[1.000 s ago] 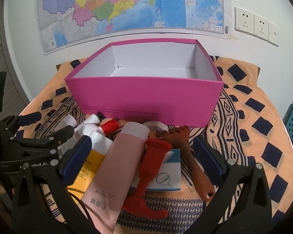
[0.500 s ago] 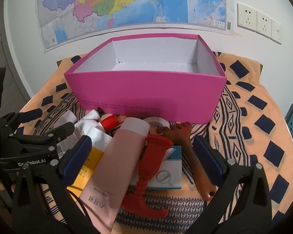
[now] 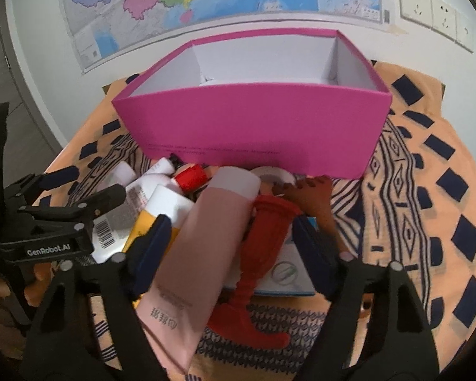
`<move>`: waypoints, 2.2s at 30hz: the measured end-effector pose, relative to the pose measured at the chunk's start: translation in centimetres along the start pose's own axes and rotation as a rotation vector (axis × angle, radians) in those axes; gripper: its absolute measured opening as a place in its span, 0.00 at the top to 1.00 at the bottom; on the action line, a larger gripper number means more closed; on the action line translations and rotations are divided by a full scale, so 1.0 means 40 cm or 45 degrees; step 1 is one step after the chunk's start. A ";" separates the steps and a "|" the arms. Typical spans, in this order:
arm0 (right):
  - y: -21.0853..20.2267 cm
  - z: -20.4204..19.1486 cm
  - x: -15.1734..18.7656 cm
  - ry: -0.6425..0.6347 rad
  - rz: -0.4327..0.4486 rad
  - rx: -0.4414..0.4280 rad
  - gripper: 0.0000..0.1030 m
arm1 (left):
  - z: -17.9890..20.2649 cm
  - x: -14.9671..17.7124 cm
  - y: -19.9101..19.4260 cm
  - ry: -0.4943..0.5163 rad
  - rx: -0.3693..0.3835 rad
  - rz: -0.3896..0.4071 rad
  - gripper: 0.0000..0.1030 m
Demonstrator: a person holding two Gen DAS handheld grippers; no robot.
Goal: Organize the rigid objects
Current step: 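Lower the right gripper onto the pink tube and close on it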
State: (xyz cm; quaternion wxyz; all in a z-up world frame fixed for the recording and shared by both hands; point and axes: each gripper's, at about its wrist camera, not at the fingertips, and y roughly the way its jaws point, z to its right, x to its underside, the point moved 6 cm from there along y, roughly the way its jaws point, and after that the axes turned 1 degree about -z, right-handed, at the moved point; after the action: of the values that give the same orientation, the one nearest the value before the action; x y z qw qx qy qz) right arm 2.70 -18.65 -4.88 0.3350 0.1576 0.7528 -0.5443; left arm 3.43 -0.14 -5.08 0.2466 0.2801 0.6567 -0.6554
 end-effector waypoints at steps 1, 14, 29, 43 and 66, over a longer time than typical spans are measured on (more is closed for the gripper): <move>0.002 -0.004 0.001 -0.002 -0.003 -0.008 0.25 | 0.001 0.000 -0.002 0.001 0.004 0.006 0.00; 0.000 -0.034 -0.010 -0.052 -0.009 -0.034 0.37 | 0.019 0.008 0.002 0.026 0.079 -0.007 0.00; 0.034 -0.039 0.008 0.010 -0.107 -0.081 0.40 | 0.027 0.024 -0.001 0.044 0.152 -0.036 0.00; 0.059 0.002 -0.001 0.125 -0.175 -0.188 0.50 | 0.171 0.072 -0.046 0.282 0.471 -0.092 0.18; 0.067 0.037 0.000 0.206 -0.195 -0.359 0.55 | 0.261 0.112 -0.088 0.346 0.772 -0.252 0.36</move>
State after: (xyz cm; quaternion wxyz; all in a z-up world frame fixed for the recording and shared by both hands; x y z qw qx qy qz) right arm 4.79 -19.05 -7.06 0.2496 0.0947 0.8561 -0.4426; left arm -2.71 -10.30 -5.83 -0.0024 0.3604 0.4827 -0.7982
